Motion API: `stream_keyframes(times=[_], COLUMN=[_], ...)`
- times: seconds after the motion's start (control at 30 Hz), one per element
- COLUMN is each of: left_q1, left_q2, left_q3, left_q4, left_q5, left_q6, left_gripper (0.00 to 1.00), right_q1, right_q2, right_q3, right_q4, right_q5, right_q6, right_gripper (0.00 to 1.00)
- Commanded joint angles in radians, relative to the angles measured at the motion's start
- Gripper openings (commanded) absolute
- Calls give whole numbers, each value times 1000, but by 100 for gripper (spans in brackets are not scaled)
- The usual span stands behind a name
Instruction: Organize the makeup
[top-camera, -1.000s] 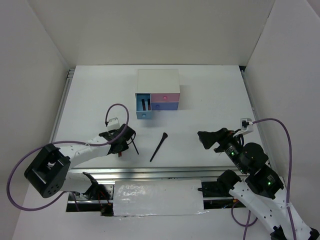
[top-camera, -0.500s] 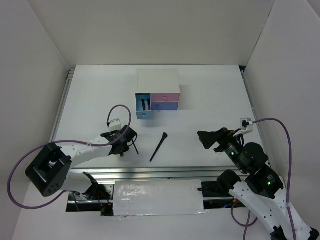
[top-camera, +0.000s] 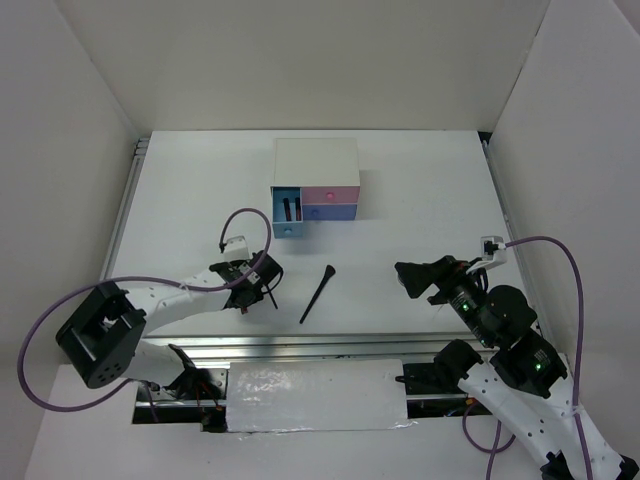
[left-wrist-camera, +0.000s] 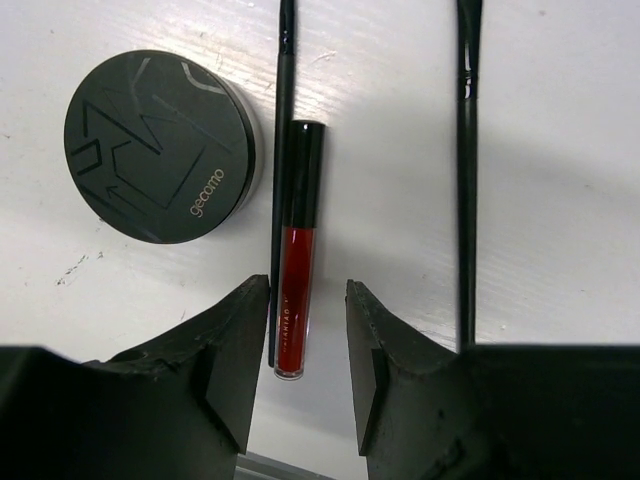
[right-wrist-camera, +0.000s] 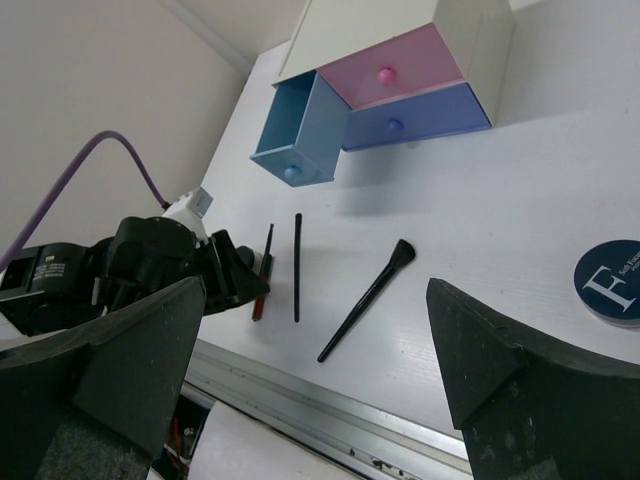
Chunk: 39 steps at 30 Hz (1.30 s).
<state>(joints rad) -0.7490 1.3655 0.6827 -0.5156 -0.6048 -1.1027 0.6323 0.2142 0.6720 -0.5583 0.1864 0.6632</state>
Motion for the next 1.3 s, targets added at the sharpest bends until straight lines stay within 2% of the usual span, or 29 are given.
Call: stream_keyframes(times=[0.0,1.1,1.27], left_q1=[-4,-6,-16], left_q2=[20,76,72], left_q3=[21,18,43], left_q4=[-15,51,6], left_q5=[-29,-9,-30], left_q6=[-22,6,-9], left_gripper=[49,37,39], right_q1=[4,4,4], right_q2=[-7,-12,-10], right_q3=[-9,-9,-11], right_q4=[43,35,37], right_q5=[1,7,8], right_q6=[-10,-11,-13], right_gripper=[100,100,100])
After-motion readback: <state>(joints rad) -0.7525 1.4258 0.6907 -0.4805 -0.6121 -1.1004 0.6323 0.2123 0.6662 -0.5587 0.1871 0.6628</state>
